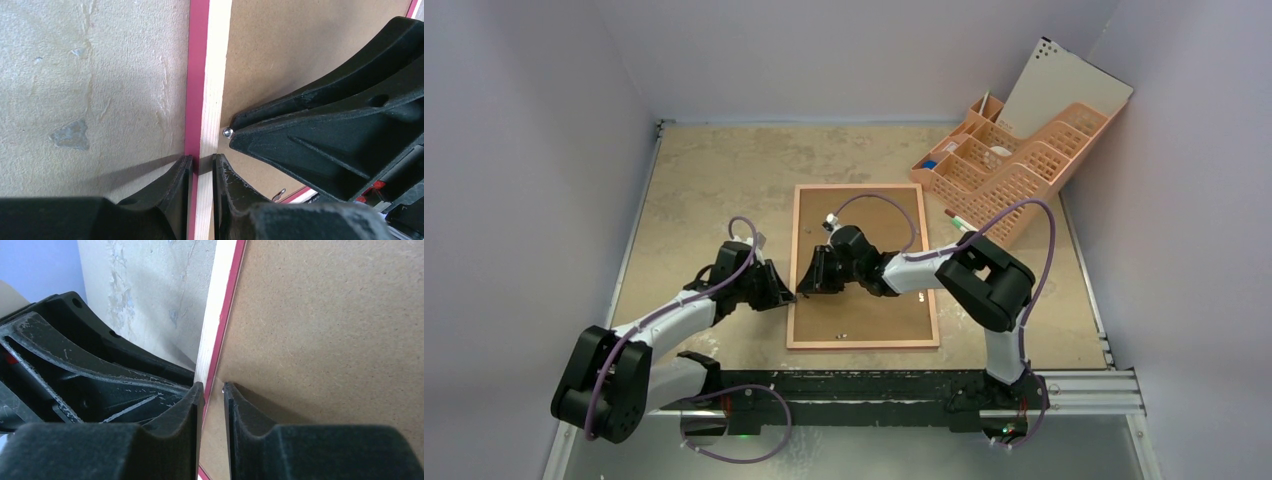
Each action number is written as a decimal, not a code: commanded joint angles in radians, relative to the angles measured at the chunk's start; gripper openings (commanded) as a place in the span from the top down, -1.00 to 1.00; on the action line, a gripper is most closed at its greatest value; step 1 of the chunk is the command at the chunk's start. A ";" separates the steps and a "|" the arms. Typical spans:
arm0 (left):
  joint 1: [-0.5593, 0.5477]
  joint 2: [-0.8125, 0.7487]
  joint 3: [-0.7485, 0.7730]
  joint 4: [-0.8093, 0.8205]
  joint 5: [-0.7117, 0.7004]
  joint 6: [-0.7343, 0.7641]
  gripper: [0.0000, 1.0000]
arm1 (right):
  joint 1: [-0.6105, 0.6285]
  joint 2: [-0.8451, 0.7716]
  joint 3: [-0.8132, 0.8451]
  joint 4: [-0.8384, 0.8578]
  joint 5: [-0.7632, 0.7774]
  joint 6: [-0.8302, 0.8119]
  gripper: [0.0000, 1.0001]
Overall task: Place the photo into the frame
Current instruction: Install the photo frame at the center of the board.
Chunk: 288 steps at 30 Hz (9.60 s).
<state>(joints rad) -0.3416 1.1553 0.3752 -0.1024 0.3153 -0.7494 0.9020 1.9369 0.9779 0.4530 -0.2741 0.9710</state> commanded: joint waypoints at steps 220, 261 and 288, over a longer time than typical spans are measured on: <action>-0.251 -0.127 -0.089 -0.089 -0.010 -0.123 0.74 | 0.215 -0.297 -0.240 -0.113 0.515 0.391 0.65; -0.255 -0.135 -0.074 -0.171 -0.110 -0.147 0.97 | 0.213 -0.152 -0.252 0.034 0.449 0.343 1.00; -0.255 -0.136 -0.075 -0.171 -0.113 -0.148 0.97 | 0.211 -0.200 -0.292 0.085 0.466 0.315 0.91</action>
<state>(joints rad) -0.5961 1.0077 0.3088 -0.2096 0.3042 -0.9089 1.1118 1.7245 0.6697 0.5423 0.1921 1.2945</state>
